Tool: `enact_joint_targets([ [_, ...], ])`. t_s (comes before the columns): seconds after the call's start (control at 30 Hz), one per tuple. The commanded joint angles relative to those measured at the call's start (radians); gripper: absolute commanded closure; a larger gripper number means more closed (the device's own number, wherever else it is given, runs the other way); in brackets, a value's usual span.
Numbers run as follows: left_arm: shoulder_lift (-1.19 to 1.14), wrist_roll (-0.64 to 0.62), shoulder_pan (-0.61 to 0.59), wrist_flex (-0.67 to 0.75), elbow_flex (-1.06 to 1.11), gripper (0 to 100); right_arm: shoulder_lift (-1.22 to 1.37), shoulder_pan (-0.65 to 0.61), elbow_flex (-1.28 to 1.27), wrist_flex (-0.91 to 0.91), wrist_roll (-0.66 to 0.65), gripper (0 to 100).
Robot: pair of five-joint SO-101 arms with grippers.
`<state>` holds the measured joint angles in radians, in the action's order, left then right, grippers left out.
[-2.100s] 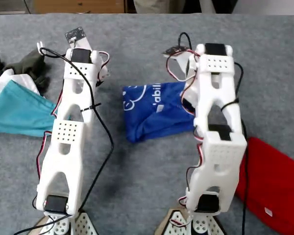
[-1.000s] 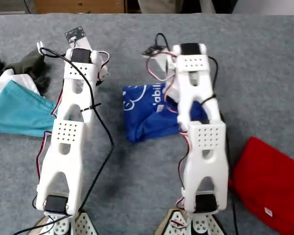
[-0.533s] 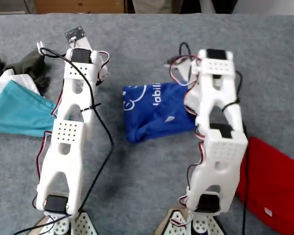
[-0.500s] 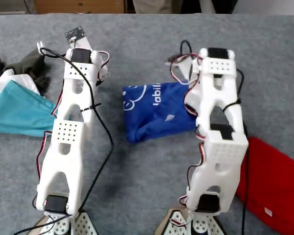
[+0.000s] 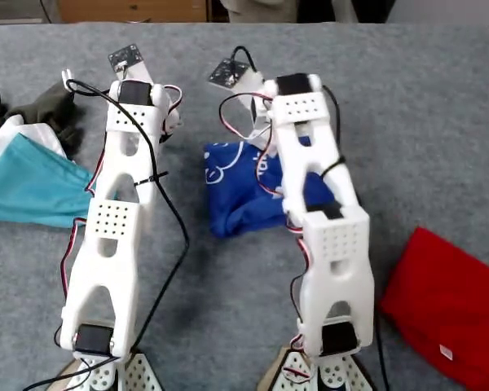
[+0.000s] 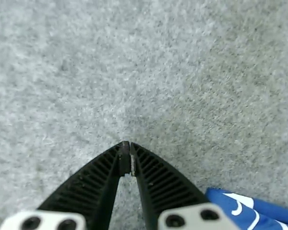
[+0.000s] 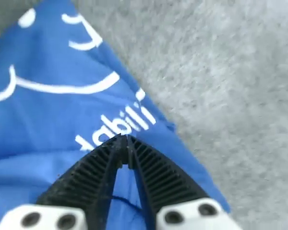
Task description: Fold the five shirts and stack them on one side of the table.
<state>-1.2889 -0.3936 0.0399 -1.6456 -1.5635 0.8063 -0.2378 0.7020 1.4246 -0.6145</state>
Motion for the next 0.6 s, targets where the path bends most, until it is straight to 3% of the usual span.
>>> enact_joint_targets([
  [0.0, 0.015, 0.003, -0.008, 0.021, -0.014, 98, 0.054, -0.001, 0.134, 0.074, 0.023, 98.8],
  [0.27, 0.013, 0.003, -0.008, 0.032, -0.014, 98, 0.154, 0.093, 0.357, 0.35, 0.023, 98.9],
  [0.57, 0.013, 0.003, -0.008, 0.032, -0.014, 98, 0.073, 0.2, 0.203, 0.364, 0.012, 99.0],
])
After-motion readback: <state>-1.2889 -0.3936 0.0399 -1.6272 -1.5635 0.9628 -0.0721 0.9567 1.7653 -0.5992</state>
